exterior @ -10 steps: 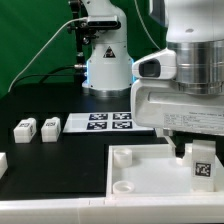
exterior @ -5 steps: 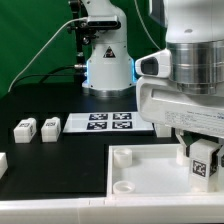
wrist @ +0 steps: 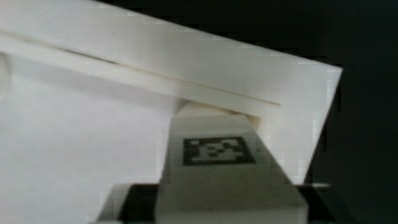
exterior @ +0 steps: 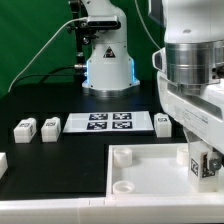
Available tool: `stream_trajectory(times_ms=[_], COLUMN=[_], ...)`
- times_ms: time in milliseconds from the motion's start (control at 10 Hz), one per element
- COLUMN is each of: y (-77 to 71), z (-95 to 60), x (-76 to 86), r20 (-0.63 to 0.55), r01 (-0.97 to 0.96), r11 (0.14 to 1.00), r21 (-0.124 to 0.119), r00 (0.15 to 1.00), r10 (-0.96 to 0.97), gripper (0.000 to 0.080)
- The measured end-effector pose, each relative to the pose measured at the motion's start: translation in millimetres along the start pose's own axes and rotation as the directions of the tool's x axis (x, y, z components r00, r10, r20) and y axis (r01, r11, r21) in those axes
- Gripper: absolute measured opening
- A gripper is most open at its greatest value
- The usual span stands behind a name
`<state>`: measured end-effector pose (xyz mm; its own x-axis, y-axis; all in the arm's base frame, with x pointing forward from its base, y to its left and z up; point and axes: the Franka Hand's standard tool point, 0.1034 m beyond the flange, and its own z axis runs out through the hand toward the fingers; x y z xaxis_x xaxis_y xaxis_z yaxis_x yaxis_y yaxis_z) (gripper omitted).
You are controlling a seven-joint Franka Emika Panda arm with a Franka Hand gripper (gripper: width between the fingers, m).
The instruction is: Assemble one leg
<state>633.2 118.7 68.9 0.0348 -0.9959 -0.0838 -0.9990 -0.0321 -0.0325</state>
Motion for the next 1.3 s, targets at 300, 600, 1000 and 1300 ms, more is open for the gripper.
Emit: stream_trajectory(times_ms=[300, 600, 1000, 1300], y=[-0.2, 0.5, 3.2, 5.2], z=[0.0, 0.6, -8.0, -31.0], x=[-1.0, -1.3, -7.1, -9.6], r20=[0.007, 0.006, 0.024, 0.032], r01=[-0.253, -0.246, -0.16, 0.119], r11=[0.967, 0.969, 0.987, 0.992], r21=[0.002, 0.0, 0.013, 0.04], r00=[0.967, 0.969, 0.987, 0.992], r10=[0.253, 0.246, 0.16, -0.12], gripper=[0.0294, 0.0515, 0.0641, 0.0649])
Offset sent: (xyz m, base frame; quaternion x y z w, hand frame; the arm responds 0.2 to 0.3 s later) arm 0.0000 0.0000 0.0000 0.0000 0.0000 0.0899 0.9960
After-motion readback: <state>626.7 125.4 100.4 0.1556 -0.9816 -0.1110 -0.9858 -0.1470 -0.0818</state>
